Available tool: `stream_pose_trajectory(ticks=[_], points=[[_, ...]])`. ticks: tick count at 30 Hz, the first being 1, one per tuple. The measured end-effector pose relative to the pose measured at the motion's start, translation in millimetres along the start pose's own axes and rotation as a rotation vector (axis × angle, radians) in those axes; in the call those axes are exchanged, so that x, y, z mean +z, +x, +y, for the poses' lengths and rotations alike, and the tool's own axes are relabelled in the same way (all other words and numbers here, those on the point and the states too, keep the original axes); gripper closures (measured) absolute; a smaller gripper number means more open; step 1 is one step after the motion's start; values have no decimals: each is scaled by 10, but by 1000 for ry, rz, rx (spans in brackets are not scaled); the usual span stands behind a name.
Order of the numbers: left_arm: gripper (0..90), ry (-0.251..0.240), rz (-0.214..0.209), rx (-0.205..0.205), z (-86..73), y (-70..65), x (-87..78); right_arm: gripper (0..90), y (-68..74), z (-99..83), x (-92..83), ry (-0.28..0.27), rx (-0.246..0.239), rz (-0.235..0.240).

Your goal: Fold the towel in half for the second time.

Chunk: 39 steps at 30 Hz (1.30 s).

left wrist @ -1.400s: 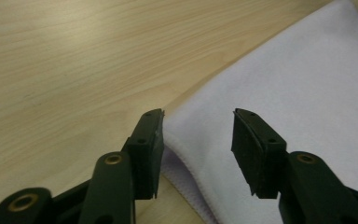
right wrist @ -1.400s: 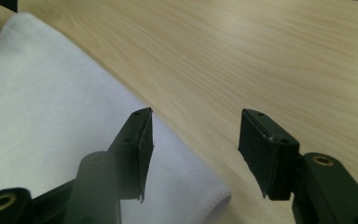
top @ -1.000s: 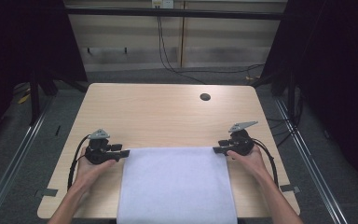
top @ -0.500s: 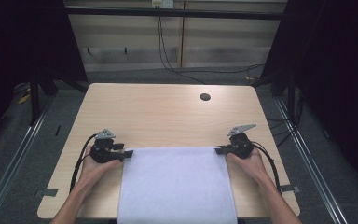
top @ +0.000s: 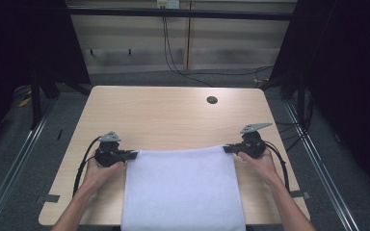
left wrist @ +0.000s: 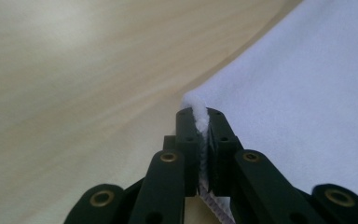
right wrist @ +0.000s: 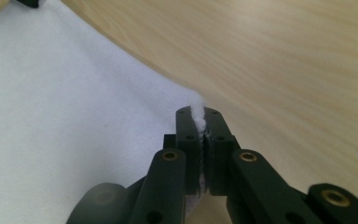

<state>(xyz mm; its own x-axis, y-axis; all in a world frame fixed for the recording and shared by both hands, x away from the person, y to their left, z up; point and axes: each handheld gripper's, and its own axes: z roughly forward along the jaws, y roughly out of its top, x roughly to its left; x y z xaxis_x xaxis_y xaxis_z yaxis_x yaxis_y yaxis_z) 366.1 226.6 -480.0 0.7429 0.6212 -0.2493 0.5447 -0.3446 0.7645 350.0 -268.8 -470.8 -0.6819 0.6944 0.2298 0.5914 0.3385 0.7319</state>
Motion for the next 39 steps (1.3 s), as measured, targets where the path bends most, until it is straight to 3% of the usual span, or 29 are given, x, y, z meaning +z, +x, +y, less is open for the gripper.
stream_pose_trajectory(ticks=[3,4,6,7,8,9,13,16,17,18,22,23,25,28,29,35,36,37,39], points=[[855,-26,16,-14,108,50,-46,869,-20,111,-49,-32,-4,-13],[855,-53,19,-20,237,89,-85,870,-38,258,-105,-62,-10,-24],[855,-64,28,-12,310,92,-105,870,-56,420,-163,-93,-19,-36],[854,-83,56,16,470,108,-166,870,-71,494,-191,-108,-27,-42],[855,-83,56,16,470,108,-166,870,-85,566,-215,-120,-26,-48],[855,-113,58,13,540,119,-202,870,-85,566,-215,-120,-26,-48],[854,-179,80,17,793,150,-310,871,-149,839,-328,-164,-36,-77],[854,-233,86,19,997,135,-379,872,-165,943,-410,-208,-32,-86],[854,-233,86,19,997,135,-379,872,-166,966,-440,-223,-33,-91],[854,-254,74,38,1053,84,-424,873,-161,980,-466,-227,-34,-93],[855,-239,64,86,999,-21,-473,873,-106,944,-518,-229,-46,-81],[855,-237,62,96,948,-50,-488,873,-50,861,-548,-229,-54,-63],[854,-261,22,68,820,-115,-517,873,12,757,-579,-227,-69,-55],[854,-249,42,76,609,-256,-525,873,75,649,-624,-229,-79,-39],[854,-264,15,63,501,-305,-551,872,130,552,-674,-228,-82,-26],[853,-260,-6,57,285,-440,-679,871,305,340,-771,-215,-92,23],[852,-245,-13,73,180,-543,-723,871,389,249,-787,-210,-102,38],[851,-245,-13,73,180,-543,-723,871,430,199,-799,-210,-103,47],[843,-207,-38,68,3,-652,-748,870,506,97,-806,-190,-110,53]])
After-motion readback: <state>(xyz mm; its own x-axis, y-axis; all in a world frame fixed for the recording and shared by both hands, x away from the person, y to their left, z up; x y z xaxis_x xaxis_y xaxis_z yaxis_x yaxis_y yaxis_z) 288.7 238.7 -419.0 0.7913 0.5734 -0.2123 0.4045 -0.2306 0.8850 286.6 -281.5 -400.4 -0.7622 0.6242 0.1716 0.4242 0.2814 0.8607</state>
